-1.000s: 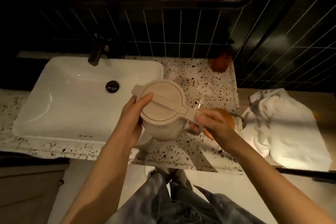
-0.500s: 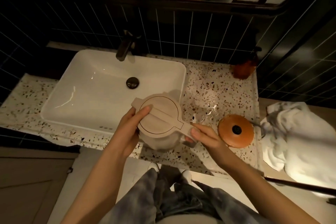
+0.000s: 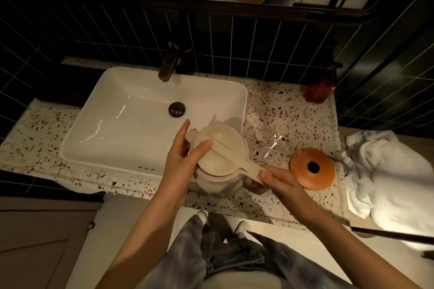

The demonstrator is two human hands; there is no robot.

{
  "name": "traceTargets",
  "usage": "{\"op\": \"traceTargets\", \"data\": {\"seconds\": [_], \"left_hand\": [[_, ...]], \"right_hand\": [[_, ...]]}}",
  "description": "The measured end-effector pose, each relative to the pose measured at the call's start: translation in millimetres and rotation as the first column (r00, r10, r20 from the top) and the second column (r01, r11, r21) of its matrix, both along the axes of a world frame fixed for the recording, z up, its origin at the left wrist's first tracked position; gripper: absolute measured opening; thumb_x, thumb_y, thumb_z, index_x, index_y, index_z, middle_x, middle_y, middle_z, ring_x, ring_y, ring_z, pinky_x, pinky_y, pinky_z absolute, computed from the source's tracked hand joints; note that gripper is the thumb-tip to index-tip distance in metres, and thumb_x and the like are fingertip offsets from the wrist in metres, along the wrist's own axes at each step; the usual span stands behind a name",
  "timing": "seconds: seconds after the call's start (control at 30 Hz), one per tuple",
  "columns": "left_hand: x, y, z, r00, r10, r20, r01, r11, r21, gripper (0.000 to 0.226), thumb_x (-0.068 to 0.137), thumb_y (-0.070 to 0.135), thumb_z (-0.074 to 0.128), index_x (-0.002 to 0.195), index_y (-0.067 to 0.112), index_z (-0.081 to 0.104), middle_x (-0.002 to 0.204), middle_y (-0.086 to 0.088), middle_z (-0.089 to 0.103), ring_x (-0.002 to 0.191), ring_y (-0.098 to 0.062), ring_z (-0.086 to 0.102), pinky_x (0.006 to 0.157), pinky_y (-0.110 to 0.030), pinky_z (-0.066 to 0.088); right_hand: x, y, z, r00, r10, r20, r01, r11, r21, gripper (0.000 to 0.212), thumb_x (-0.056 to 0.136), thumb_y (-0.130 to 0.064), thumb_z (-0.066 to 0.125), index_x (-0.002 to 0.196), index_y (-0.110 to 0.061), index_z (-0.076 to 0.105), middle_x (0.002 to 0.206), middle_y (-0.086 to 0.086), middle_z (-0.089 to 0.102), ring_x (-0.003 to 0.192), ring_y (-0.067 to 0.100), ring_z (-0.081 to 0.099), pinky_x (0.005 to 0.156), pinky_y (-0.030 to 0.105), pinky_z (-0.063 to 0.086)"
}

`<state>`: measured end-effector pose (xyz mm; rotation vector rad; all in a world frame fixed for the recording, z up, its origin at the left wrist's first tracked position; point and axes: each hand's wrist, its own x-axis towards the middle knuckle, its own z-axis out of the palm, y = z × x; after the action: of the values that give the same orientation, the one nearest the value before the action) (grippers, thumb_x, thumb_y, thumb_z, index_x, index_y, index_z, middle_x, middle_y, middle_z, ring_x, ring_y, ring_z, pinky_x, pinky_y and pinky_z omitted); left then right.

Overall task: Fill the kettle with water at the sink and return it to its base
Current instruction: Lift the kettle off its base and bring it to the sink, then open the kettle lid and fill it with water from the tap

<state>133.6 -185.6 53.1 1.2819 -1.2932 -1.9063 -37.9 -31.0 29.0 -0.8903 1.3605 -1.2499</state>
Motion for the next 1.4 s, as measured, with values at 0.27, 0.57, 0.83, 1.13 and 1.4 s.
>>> {"op": "traceTargets", "data": {"seconds": [0.27, 0.57, 0.83, 1.13, 1.4], "left_hand": [[-4.3, 9.0, 21.6, 0.982, 0.0, 0.191, 0.069, 0.932, -0.355, 0.035, 0.082, 0.027, 0.076, 0.116, 0.028, 0.071, 0.149, 0.017, 0.045, 0.145, -0.001, 0.02, 0.12, -0.042, 0.02], [-21.1, 37.0, 42.4, 0.991, 0.023, 0.131, 0.033, 0.912, -0.41, 0.037, 0.084, 0.023, 0.074, 0.12, 0.028, 0.069, 0.125, 0.026, 0.059, 0.134, -0.004, 0.046, 0.11, -0.043, 0.043], [-39.6, 60.5, 56.7, 0.988, 0.033, 0.154, 0.065, 0.805, -0.589, 0.043, 0.082, 0.034, 0.069, 0.124, 0.041, 0.063, 0.103, 0.029, 0.061, 0.099, -0.007, 0.063, 0.082, -0.034, 0.058], [-27.1, 31.6, 43.2, 0.989, 0.121, 0.088, -0.06, 0.858, -0.509, 0.036, 0.095, 0.047, 0.04, 0.108, 0.031, 0.069, 0.107, 0.011, 0.068, 0.109, -0.009, 0.061, 0.091, -0.024, 0.051], [-15.2, -7.3, -2.7, 0.951, 0.213, 0.225, -0.189, 0.974, -0.124, 0.048, 0.094, 0.038, 0.059, 0.138, 0.021, 0.052, 0.127, 0.006, 0.06, 0.118, -0.013, 0.056, 0.087, -0.02, 0.045]], "right_hand": [[-1.2, 0.5, -3.5, 1.0, 0.014, 0.021, -0.014, 1.0, -0.004, 0.037, 0.087, -0.038, 0.046, 0.068, -0.007, 0.052, 0.068, 0.007, 0.044, 0.066, 0.018, 0.043, 0.066, 0.023, 0.037], [-4.4, -2.3, -5.5, 0.999, -0.035, -0.041, 0.035, 0.999, -0.002, 0.034, 0.086, -0.041, 0.048, 0.069, -0.017, 0.065, 0.065, 0.008, 0.053, 0.065, 0.014, 0.05, 0.065, 0.025, 0.039], [-3.4, -12.7, 0.5, 0.999, -0.014, -0.043, 0.014, 1.0, -0.008, 0.033, 0.095, -0.026, 0.044, 0.069, -0.013, 0.059, 0.067, 0.0, 0.051, 0.065, 0.018, 0.047, 0.065, 0.026, 0.04], [-6.3, -18.6, -5.7, 0.995, -0.056, -0.082, 0.055, 0.998, -0.022, 0.057, 0.089, -0.044, 0.046, 0.074, 0.011, 0.054, 0.068, 0.021, 0.05, 0.062, 0.017, 0.048, 0.065, 0.023, 0.04], [-9.4, -22.5, -6.8, 0.999, -0.053, -0.002, 0.053, 0.999, -0.009, 0.07, 0.085, -0.051, 0.049, 0.065, 0.015, 0.052, 0.065, 0.035, 0.047, 0.059, 0.025, 0.047, 0.067, 0.02, 0.045]]}}
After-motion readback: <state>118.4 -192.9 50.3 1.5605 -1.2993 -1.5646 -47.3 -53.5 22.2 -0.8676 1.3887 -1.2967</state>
